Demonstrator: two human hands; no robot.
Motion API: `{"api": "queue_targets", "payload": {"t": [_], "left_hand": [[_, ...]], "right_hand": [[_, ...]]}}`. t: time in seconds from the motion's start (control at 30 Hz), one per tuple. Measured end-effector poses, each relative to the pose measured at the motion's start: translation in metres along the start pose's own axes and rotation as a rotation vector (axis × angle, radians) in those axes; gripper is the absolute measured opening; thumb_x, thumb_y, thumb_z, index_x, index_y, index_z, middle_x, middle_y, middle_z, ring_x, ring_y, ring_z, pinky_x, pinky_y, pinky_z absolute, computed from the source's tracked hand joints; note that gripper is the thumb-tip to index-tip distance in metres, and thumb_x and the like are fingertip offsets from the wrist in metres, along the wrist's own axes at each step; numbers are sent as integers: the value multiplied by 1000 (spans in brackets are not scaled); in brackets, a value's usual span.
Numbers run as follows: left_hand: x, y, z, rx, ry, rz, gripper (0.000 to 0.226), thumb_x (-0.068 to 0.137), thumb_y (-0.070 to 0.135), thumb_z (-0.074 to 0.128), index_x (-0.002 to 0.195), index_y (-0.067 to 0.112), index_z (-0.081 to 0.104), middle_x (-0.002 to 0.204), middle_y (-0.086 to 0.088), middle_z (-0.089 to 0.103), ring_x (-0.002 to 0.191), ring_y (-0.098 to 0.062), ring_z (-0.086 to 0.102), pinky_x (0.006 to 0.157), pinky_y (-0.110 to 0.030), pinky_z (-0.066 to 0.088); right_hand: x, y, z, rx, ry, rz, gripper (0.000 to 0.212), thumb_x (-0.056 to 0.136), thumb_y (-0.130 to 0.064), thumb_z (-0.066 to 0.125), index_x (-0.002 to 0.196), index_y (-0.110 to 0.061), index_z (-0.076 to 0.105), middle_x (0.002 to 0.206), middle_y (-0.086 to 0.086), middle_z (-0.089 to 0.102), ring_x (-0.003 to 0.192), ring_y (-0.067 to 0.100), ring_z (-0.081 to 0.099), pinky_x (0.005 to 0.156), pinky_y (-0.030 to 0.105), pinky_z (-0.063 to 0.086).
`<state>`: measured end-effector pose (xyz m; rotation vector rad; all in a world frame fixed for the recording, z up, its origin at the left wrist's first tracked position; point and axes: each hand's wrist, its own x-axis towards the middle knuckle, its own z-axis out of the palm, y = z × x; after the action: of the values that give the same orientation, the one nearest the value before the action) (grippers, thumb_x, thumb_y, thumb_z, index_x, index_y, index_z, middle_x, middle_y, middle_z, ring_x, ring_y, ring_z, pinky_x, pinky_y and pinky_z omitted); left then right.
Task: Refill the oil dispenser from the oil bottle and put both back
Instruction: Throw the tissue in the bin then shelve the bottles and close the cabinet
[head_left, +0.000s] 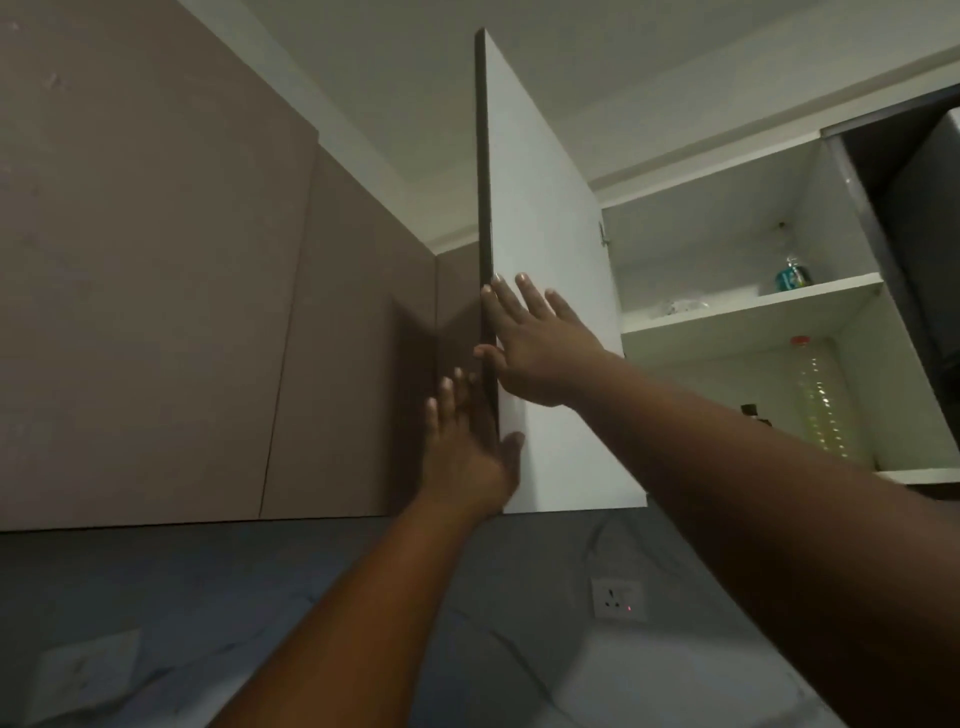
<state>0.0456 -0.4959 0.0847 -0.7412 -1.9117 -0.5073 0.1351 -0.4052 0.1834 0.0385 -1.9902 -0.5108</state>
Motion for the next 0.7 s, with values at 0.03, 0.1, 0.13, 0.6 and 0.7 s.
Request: {"api": "queue_targets", "payload": {"t": [0.03, 0.1, 0.13, 0.6, 0.7], "left_hand": [[-2, -2, 9, -100, 20, 26, 81, 94, 57, 9, 150, 9, -26, 161, -11, -27, 149, -28, -22, 119, -40, -16], [-3, -4, 25, -261, 104, 44, 85, 84, 61, -1, 151, 14, -24, 160, -3, -27, 148, -19, -23, 116, -32, -21], [-3, -3, 32, -316, 133, 43, 84, 82, 62, -4, 150, 16, -24, 158, -1, -28, 147, -17, -24, 114, -28, -23], [-10, 97, 39, -878, 337, 193, 93, 84, 60, 45, 153, 19, 0, 164, -15, 6, 153, -28, 1, 123, -40, -2], [-14, 153, 42, -1016, 355, 199, 90, 83, 63, 45, 154, 13, 21, 158, -10, 29, 148, -26, 23, 122, -44, 12]], "right_hand": [[1, -6, 6, 4, -15, 11, 68, 99, -51, 18, 153, -18, -6, 161, 3, -11, 147, 24, -15, 118, 43, -5], [0, -14, 17, -3, -47, 36, 67, 100, -50, 19, 153, -19, -5, 161, 2, -12, 147, 25, -16, 119, 45, -5], [-3, -15, 22, -14, -59, 54, 66, 99, -50, 20, 153, -21, -5, 161, 0, -12, 147, 26, -16, 119, 47, -5], [-40, 18, -15, -215, 123, 248, 61, 92, -42, 44, 146, -19, 26, 161, 4, 10, 147, 31, 9, 116, 50, 15], [-64, 51, -24, -197, 160, 305, 54, 92, -34, 45, 143, -21, 30, 161, 7, 5, 148, 28, 5, 116, 45, 15]]}}
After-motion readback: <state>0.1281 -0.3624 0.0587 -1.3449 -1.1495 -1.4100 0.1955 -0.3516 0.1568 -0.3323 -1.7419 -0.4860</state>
